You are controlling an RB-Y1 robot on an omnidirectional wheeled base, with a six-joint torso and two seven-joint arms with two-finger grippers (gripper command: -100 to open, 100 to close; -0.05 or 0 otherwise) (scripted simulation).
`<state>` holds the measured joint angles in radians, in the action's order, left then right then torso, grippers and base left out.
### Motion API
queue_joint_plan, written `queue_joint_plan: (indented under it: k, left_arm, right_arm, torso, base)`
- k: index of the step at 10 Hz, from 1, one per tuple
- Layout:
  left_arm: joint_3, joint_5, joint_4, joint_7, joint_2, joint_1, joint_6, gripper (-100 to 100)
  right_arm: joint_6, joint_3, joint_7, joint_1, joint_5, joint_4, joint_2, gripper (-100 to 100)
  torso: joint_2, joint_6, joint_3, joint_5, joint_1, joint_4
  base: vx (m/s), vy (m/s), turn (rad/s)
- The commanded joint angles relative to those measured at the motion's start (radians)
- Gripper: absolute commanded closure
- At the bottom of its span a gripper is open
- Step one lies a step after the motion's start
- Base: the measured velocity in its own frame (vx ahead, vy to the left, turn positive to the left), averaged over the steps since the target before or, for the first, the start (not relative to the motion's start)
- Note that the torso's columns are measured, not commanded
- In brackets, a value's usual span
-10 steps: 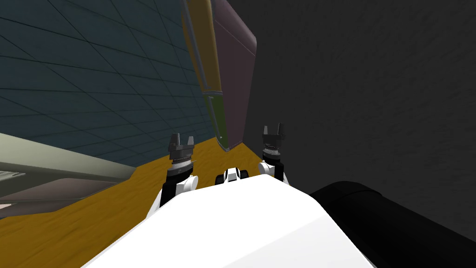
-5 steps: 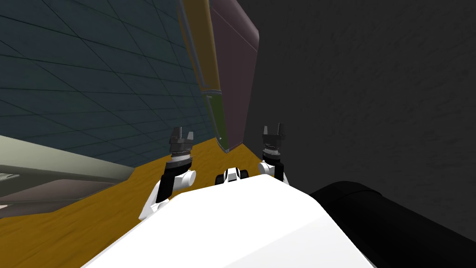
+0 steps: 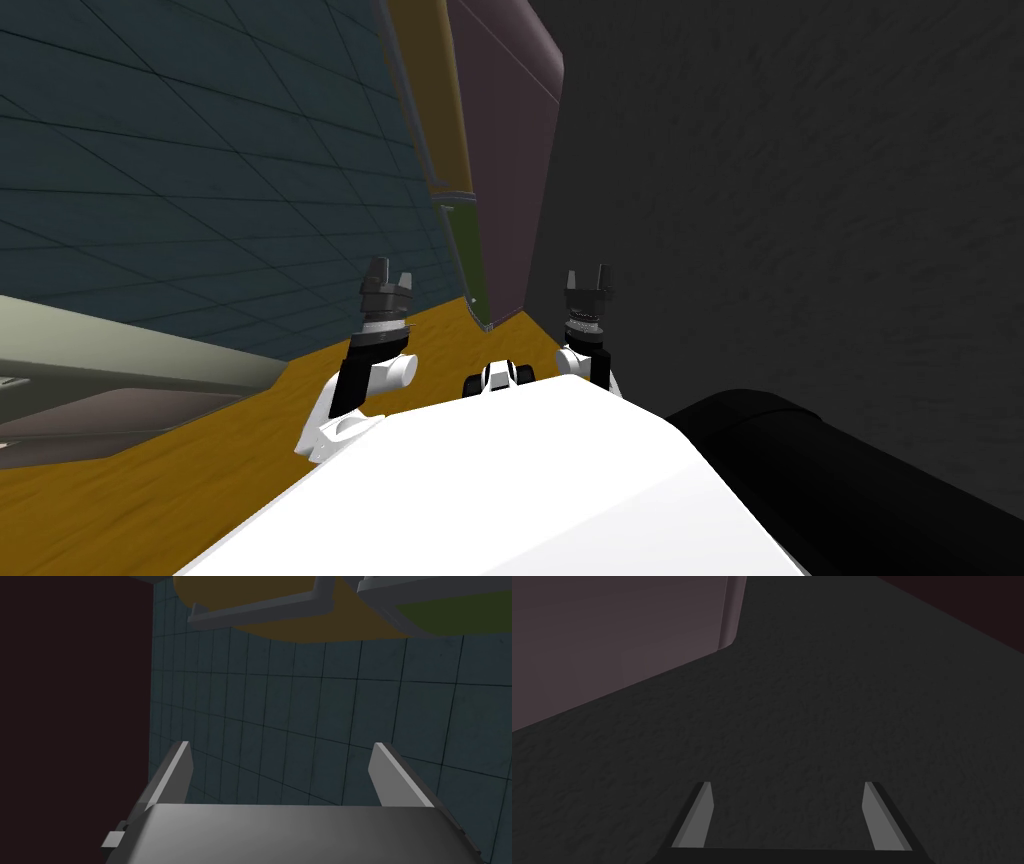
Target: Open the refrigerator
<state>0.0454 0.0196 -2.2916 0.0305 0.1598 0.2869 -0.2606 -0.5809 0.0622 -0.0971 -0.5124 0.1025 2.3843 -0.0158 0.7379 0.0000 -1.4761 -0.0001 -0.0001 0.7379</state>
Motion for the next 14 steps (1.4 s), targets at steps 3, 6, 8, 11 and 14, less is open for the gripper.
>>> queue_joint_plan:
  k: [3,6,8,11,14]
  left_arm:
    - [0.028,0.012,-0.012,0.022,0.008,-0.082,0.098,-100]
    - [0.059,0.024,-0.028,0.042,0.017,-0.162,0.180,-100]
    - [0.075,0.029,-0.036,0.053,0.022,-0.204,0.233,-100]
    - [0.092,0.035,-0.045,0.064,0.027,-0.248,0.295,-100]
    - [0.126,0.048,-0.060,0.086,0.035,-0.333,0.386,-100]
  right_arm:
    - [0.000,0.000,0.000,0.000,0.000,0.000,0.000,0]
    - [0.000,0.000,0.000,0.000,0.000,0.000,0.000,0]
    - [0.000,0.000,0.000,0.000,0.000,0.000,0.000,0]
    - [0.000,0.000,0.000,0.000,0.000,0.000,0.000,0]
    - [0.000,0.000,0.000,0.000,0.000,0.000,0.000,0]
  torso:
    - [0.001,0.000,0.001,0.000,0.000,0.000]
    - [0.000,0.000,0.000,0.000,0.000,0.000]
    - [0.000,0.000,0.000,0.000,0.001,0.000]
    - [0.000,0.000,0.000,0.000,-0.002,0.000]
    - [0.000,0.000,0.000,0.000,0.000,0.000]
  base:
    - [0.064,-0.029,0.025]
    - [0.080,-0.038,0.034]
    - [0.084,-0.027,0.034]
    - [0.082,-0.050,0.028]
    - [0.093,-0.048,0.037]
